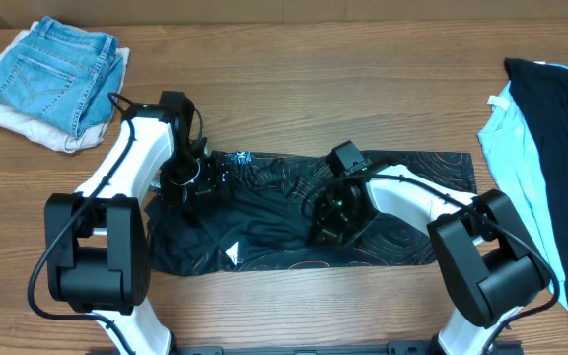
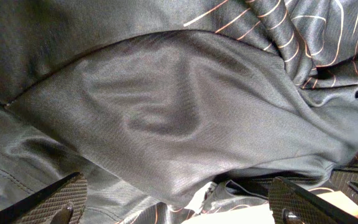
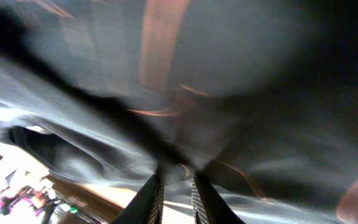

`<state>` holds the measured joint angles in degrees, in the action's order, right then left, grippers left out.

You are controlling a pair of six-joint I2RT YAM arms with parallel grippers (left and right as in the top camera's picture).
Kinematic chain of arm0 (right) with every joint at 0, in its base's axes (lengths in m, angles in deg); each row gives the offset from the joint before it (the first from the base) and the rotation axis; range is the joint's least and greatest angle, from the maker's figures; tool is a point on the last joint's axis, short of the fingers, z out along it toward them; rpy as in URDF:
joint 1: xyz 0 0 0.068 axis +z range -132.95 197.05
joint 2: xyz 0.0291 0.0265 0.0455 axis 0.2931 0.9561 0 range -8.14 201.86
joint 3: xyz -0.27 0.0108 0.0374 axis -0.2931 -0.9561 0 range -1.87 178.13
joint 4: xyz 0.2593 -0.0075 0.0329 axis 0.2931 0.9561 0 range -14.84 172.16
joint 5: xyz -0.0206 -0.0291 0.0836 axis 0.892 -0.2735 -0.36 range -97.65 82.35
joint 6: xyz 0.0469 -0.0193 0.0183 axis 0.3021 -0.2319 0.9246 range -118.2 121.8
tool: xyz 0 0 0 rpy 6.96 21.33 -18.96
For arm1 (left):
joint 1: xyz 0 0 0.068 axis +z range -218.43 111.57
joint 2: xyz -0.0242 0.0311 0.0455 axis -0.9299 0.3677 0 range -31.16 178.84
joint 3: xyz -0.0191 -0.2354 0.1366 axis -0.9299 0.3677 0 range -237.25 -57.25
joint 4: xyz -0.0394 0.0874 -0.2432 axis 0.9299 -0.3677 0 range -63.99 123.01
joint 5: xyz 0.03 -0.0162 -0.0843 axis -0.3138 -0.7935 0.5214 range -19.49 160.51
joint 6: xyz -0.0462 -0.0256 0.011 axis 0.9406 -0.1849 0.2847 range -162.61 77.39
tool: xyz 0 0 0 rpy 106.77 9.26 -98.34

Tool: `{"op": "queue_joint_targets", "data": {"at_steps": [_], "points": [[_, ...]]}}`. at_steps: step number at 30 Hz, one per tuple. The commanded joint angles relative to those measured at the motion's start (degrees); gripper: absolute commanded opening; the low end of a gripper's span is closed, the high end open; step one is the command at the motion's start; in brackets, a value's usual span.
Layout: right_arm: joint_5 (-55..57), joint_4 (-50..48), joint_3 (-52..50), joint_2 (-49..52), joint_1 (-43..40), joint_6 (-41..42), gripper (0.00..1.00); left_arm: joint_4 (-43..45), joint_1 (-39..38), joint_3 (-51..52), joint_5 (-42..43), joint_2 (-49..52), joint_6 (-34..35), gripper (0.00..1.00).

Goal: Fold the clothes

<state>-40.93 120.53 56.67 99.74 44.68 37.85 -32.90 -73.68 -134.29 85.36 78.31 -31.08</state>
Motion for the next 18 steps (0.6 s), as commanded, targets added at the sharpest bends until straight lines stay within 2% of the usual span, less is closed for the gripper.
{"op": "queue_joint_targets", "data": {"at_steps": [1,5,9,11,13,15,18], "points": [[7.91,3.54,0.22,0.15,-1.49,0.28,0.18,0.13,0.26,-0.7,-0.24,-1.03,0.26,0.97],[13.9,10.16,2.12,0.15,-3.58,0.94,0.11,0.13,0.26,-0.7,-0.24,-1.03,0.22,0.98],[21.05,18.23,6.91,-0.2,-6.03,1.09,0.1,0.09,0.26,-0.7,-0.24,-1.03,0.07,0.99],[24.0,21.77,9.88,-0.79,-7.69,1.01,0.12,-0.04,0.26,-0.7,-0.24,-1.03,0.07,1.0],[24.87,24.06,12.96,-1.64,-9.9,-1.53,0.2,-0.07,0.26,-0.7,-0.22,-1.03,0.07,1.0],[24.9,25.55,15.5,-2.38,-12.11,-3.67,0.26,-0.07,0.26,-0.7,-0.2,-1.03,0.07,0.93],[24.92,28.04,19.04,-3.32,-16.81,-7.34,0.32,-0.24,0.04,-0.7,0.92,-1.03,0.04,0.7]]}}
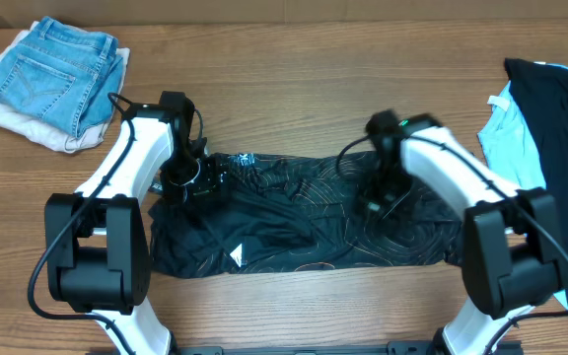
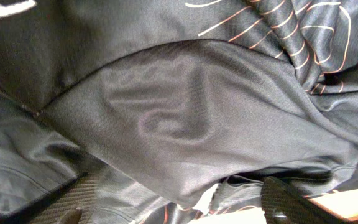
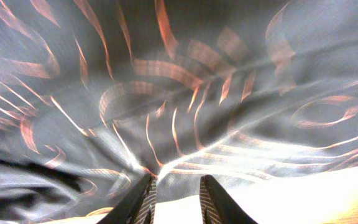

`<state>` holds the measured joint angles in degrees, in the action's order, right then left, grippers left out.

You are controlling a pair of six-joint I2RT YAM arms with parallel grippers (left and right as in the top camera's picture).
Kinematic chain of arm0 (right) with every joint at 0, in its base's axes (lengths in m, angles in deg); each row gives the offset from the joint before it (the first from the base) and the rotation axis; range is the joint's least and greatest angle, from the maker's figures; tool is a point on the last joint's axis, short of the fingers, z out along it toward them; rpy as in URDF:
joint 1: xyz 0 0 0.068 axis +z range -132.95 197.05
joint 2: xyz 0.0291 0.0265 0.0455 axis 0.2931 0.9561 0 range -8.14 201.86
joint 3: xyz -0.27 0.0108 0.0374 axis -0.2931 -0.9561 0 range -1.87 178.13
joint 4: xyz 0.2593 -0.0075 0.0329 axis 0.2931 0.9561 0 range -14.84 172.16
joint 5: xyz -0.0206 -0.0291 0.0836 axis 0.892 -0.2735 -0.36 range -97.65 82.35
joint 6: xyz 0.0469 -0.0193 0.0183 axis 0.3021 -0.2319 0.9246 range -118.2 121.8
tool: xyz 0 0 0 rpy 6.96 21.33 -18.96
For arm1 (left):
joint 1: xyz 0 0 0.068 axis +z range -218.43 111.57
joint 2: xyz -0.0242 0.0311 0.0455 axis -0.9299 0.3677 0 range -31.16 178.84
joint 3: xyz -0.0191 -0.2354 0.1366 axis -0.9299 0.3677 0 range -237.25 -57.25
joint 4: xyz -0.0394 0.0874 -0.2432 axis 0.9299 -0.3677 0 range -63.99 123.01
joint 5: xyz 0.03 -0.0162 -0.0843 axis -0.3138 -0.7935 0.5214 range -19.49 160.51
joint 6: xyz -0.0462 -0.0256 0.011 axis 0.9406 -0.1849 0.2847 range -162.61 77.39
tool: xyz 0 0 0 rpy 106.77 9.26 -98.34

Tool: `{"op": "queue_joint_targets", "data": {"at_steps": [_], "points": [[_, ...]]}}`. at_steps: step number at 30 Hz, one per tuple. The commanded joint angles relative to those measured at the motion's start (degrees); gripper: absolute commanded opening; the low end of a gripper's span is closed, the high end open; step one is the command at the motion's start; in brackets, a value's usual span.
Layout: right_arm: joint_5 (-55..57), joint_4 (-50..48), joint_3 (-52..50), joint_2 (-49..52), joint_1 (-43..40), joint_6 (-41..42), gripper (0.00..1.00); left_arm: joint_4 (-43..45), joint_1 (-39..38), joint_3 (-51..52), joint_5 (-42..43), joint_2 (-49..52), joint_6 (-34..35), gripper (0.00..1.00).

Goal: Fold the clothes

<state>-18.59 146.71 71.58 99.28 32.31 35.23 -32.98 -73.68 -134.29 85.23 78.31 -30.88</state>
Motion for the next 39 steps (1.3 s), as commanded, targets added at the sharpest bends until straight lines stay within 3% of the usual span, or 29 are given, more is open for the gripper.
{"op": "queue_joint_targets", "data": {"at_steps": [1,3,7,13,27,39], "points": [[2.6,2.54,4.98,-2.97,-6.29,-6.08,0.34,-0.39,-0.04,-0.68,1.42,-1.03,-0.17,0.64],[2.56,3.34,5.81,-3.06,-11.19,-9.35,0.34,-0.46,-0.48,-0.22,1.31,-1.03,-0.46,0.41],[2.56,3.65,5.68,-3.06,-19.76,-13.05,0.35,3.15,-0.55,3.65,1.42,-1.01,-0.5,0.06],[1.73,3.32,5.66,-3.06,-25.09,-13.97,0.34,9.97,-0.39,9.35,1.84,-1.01,0.81,0.04],[1.73,2.91,5.66,-3.06,-25.14,-13.94,0.34,14.23,1.51,11.91,-0.26,1.49,3.34,0.04],[1.75,2.43,5.66,-3.06,-25.14,-13.94,0.35,14.05,15.47,11.82,-7.87,7.85,3.08,0.04]]}}
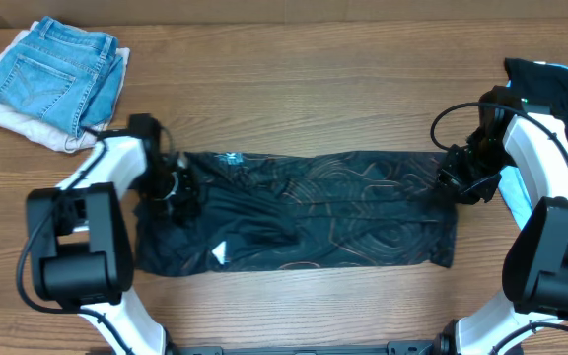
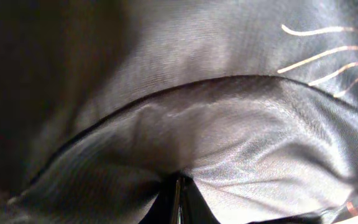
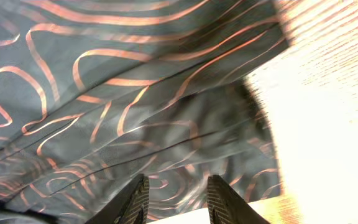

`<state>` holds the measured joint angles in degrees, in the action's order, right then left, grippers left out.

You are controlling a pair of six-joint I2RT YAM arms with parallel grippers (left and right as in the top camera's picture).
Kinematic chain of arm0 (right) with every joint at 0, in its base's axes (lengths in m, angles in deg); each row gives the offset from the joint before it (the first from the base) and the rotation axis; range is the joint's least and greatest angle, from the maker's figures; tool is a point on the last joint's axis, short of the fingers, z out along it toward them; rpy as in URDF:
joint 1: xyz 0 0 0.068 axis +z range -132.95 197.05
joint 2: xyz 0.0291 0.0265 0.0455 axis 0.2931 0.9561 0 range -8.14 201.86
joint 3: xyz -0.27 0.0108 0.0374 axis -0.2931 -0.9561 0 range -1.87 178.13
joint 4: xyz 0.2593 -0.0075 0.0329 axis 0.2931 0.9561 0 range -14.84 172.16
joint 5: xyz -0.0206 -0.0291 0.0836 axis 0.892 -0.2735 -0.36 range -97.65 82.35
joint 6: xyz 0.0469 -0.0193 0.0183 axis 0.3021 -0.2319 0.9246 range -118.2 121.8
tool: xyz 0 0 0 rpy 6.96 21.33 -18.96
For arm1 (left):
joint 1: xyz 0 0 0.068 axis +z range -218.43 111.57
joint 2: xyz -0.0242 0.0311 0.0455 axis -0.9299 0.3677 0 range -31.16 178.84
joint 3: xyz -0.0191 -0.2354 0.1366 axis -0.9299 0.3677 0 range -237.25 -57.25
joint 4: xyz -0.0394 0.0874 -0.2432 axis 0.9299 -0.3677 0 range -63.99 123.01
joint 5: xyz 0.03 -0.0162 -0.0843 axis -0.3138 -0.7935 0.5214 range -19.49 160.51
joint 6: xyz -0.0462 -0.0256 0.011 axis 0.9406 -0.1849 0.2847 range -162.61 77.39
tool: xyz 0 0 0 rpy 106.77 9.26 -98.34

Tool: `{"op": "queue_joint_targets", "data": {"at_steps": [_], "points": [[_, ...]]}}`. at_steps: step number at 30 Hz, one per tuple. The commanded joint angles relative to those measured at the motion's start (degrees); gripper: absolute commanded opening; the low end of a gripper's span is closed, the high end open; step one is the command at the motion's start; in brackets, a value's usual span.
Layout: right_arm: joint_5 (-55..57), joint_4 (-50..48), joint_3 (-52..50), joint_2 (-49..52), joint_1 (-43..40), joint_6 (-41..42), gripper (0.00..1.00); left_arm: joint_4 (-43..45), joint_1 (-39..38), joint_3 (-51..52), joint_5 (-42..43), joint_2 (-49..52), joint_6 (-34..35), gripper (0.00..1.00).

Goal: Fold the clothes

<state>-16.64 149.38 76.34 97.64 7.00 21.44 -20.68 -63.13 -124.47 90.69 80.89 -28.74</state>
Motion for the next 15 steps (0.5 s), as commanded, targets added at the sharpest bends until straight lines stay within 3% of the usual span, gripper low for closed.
{"op": "queue_joint_targets", "data": {"at_steps": [1,10,15], "points": [[-0.2,-0.24,0.9,-1.42,0.17,-0.15,0.35,1.79,7.17,1.86,-13.33,5.27,0.94,0.04],[-0.26,-0.46,0.17,-1.4,0.24,-0.17,0.4,1.44,18.82,0.35,-14.64,5.27,0.94,0.04],[-5.9,-2.6,-4.61,-1.42,2.51,-0.92,0.33,-0.39,21.66,-1.64,-14.29,5.27,0.96,0.04]]}}
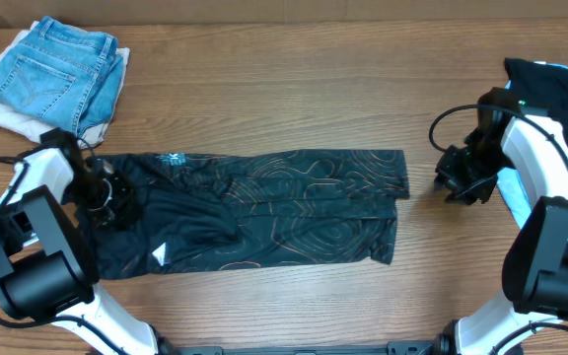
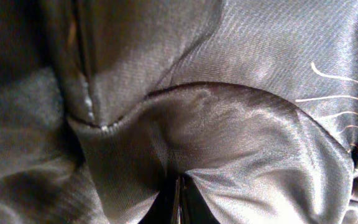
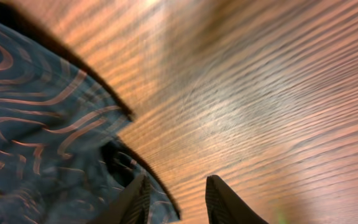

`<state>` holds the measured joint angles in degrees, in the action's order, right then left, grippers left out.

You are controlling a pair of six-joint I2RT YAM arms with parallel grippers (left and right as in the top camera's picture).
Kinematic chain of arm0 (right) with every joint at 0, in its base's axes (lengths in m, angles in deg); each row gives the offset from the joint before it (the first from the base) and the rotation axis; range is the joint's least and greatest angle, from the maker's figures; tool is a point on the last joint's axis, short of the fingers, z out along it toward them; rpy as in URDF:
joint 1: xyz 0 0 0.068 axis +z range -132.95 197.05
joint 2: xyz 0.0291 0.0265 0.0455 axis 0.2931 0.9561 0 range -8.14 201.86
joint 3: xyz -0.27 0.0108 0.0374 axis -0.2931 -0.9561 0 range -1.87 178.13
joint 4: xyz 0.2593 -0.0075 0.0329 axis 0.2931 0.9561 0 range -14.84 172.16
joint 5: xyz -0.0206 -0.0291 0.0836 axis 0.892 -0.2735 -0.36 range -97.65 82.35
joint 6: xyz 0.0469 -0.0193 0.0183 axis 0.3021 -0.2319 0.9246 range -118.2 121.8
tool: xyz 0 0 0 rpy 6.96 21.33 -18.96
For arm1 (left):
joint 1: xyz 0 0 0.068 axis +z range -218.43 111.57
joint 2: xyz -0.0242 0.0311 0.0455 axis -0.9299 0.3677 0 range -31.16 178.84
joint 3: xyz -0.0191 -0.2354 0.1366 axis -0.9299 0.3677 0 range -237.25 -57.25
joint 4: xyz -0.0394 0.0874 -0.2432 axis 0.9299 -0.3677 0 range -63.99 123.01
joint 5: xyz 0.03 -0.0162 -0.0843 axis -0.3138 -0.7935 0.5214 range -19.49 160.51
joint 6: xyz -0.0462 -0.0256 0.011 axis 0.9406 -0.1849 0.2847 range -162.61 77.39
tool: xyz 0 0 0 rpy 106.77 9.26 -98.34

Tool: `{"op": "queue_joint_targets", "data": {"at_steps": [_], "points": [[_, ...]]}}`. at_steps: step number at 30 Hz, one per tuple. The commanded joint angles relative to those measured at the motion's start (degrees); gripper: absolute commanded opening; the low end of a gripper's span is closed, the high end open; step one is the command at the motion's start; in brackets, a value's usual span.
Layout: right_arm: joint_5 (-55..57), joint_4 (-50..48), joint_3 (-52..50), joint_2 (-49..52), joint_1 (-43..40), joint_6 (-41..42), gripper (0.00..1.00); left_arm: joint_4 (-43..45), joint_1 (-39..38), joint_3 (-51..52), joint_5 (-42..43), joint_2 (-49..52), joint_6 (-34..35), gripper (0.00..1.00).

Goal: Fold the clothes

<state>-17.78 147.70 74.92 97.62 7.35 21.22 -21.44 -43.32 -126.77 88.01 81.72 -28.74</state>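
Observation:
A black garment with thin orange swirls lies stretched out flat along the table's front half. My left gripper is shut on its left end. In the left wrist view the closed gripper pinches a fold of the shiny black cloth. My right gripper stands open over bare wood, just right of the garment's right edge. In the right wrist view the gripper has only table between its fingertips, and the garment's corner lies to the left.
Folded blue jeans rest on a white cloth at the back left. A black garment over a light blue one lies along the right edge. The wooden table stretches behind the garment.
My left gripper has moved left, still shut on the cloth, and the whole garment has shifted left with it. The right gripper stayed put, open, and the garment's right end now lies clear of it.
First the garment lay bunched; my left gripper was open over its left part and the right gripper pinched cloth near the middle. Then the right gripper was further right. Later the left was shut on the left end, with the garment spread long. Now it lies further left.

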Motion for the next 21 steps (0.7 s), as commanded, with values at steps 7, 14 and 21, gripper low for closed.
{"op": "queue_joint_targets", "data": {"at_steps": [7,14,21], "points": [[-6.6,-1.49,-8.61,-1.4,10.97,-0.26,0.34,-0.33,1.55,0.35,-11.32,4.44,0.94,0.04],[-0.59,0.66,-9.11,-1.4,13.86,3.06,0.35,-0.55,1.55,0.35,-11.32,4.44,0.94,0.04],[-0.46,-4.5,-13.99,-1.4,17.66,3.13,0.35,-0.55,1.49,0.35,-11.28,4.44,0.94,0.04]]}}
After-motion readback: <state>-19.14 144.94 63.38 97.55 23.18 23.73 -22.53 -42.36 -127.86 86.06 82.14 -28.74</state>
